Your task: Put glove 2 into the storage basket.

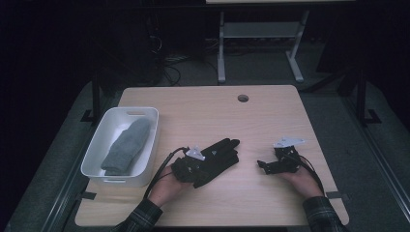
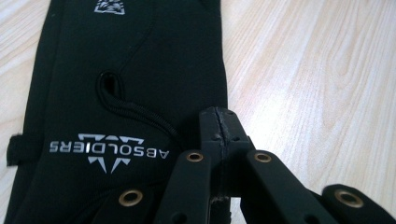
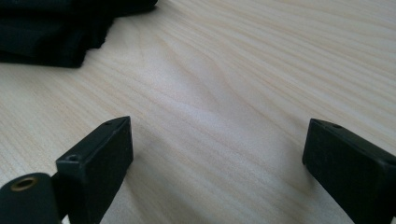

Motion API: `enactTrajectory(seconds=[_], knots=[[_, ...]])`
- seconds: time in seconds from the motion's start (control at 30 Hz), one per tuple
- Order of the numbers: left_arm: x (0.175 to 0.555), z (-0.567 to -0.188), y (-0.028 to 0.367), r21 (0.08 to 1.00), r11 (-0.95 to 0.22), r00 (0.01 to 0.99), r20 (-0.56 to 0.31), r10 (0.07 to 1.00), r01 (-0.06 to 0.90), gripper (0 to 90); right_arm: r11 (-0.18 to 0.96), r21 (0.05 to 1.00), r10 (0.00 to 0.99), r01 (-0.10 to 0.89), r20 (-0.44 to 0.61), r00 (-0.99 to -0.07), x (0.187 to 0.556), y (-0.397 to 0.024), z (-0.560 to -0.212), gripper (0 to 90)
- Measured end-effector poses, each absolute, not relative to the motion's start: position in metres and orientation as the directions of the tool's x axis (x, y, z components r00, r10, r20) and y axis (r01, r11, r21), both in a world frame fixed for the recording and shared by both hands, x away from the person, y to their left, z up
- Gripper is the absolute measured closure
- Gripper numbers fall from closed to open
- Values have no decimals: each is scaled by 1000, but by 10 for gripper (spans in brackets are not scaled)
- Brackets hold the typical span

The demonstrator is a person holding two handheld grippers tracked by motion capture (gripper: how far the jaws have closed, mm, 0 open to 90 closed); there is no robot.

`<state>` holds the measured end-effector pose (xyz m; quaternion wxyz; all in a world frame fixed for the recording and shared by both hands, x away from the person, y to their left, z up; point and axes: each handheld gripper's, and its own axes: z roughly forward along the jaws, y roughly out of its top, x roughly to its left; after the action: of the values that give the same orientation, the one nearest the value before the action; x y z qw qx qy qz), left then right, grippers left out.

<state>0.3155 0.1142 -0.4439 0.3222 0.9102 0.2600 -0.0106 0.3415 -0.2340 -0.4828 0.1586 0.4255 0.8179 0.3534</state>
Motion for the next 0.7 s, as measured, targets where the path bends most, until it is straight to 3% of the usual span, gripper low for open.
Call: enactTrajectory(seconds=[0.17,0.4,0.7], knots=[[313,-440,111,595,-655,871,-178,458,466,882,380,714,812,588,47,-582,341,-233,-483,83],[322,-429,112,639,-620,871,-177,458,456,581,383,714,811,586,43,-583,340,-234,-483,83],[344,-414,108,659,-623,884,-150,442,423,326,384,714,811,586,42,-583,340,-234,-483,82]])
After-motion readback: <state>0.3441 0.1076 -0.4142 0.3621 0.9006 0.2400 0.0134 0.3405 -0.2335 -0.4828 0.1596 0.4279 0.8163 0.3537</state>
